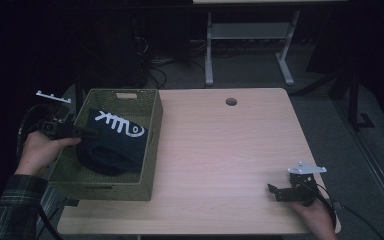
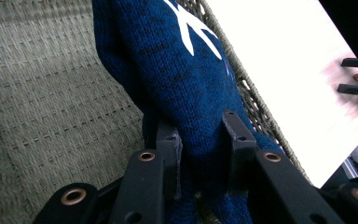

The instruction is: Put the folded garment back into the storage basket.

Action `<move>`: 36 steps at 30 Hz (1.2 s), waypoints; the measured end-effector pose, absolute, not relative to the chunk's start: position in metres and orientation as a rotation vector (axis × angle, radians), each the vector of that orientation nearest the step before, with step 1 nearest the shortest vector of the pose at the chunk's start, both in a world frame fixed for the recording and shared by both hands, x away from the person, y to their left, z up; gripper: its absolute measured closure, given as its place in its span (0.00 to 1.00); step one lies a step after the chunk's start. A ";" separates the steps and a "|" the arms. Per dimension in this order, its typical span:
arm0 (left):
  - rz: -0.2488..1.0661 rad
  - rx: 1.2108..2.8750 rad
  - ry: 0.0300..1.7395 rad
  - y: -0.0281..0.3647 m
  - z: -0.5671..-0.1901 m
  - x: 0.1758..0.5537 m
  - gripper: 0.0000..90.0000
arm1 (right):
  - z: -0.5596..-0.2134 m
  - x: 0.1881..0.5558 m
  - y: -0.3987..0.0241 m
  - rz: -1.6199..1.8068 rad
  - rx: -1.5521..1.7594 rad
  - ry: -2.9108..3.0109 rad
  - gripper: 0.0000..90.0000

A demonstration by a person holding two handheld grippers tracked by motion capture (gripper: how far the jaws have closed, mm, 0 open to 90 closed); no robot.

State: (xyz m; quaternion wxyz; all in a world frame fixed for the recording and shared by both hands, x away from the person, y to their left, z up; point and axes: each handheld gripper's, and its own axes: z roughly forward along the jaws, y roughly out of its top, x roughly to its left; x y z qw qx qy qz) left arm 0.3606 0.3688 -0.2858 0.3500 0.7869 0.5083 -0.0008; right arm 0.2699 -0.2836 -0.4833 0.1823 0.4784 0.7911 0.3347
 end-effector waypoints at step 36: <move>0.131 2.135 1.461 0.382 -0.331 0.384 0.73 | -0.483 0.270 -0.284 0.944 1.351 2.233 0.03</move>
